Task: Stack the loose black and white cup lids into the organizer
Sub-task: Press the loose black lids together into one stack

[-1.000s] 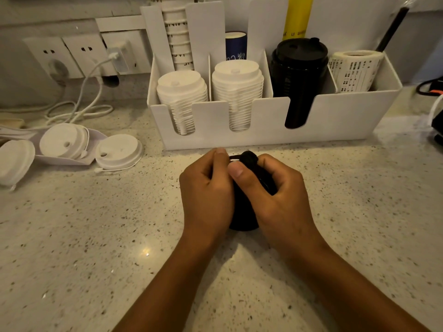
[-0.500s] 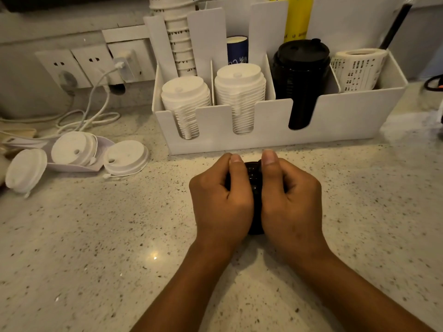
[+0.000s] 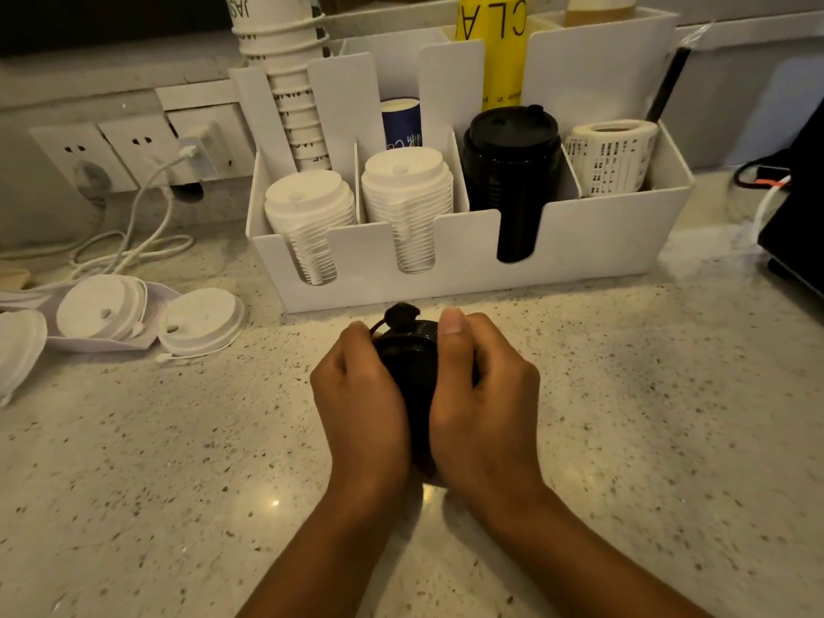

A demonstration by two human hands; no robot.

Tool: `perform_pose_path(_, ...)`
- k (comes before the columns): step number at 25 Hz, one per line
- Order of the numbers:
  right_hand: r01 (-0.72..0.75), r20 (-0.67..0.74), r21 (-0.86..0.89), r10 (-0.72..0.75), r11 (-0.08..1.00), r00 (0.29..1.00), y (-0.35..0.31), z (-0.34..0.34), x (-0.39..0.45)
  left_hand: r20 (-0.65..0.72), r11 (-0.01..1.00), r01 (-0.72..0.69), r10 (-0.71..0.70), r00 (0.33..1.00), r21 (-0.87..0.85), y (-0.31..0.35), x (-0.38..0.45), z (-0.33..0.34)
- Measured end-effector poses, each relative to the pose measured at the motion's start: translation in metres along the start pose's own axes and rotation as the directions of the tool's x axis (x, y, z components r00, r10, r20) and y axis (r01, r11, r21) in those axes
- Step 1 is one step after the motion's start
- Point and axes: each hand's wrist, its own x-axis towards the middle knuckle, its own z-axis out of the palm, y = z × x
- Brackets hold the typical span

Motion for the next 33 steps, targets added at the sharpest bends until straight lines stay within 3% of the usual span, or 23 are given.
perform_pose_path(6,-0.229,-0.111,-0.002,0.227,0.973,0.967,0.001,-0.014,0.022,0.087,0.998,-0.062,0.064,0.994,-0.027,-0.003,-0.012,0.011)
perform_pose_path(11,-0.538,-0.147,0.285,0.591,0.793,0.794,-0.002,-0.025,0.04,0.302,0.952,-0.268,0.214,0.929,0.15,-0.008,-0.02,0.012)
perform_pose_path(13,-0.57,-0.133,0.419,0.669,0.707,0.731,0.003,-0.031,0.046,0.415,0.923,-0.315,0.203,0.887,0.223,-0.012,-0.019,0.011)
perform_pose_path(16,-0.563,-0.133,0.509,0.706,0.651,0.695,0.007,-0.034,0.05,0.544,0.903,-0.339,0.152,0.825,0.262,-0.013,-0.016,0.009)
perform_pose_path(22,-0.566,-0.065,0.515,0.688,0.643,0.723,0.001,-0.036,0.049,0.585,0.951,-0.262,0.119,0.802,0.166,-0.008,-0.015,0.006)
perform_pose_path(25,-0.527,-0.107,0.39,0.606,0.755,0.788,-0.003,-0.035,0.049,0.582,0.962,-0.231,0.104,0.806,0.149,-0.009,-0.011,0.004)
perform_pose_path(28,-0.416,-0.114,0.223,0.447,0.882,0.887,-0.006,-0.032,0.045,0.52,0.998,-0.066,0.055,0.852,0.002,-0.009,-0.004,-0.001)
perform_pose_path(30,-0.357,-0.057,0.202,0.375,0.912,0.925,-0.004,-0.031,0.041,0.477,0.994,0.042,0.009,0.879,-0.096,-0.008,0.001,-0.002)
perform_pose_path(33,-0.376,0.135,0.241,0.353,0.895,0.926,0.0,-0.035,0.037,0.463,0.985,0.115,-0.042,0.886,-0.13,-0.003,0.007,-0.002)
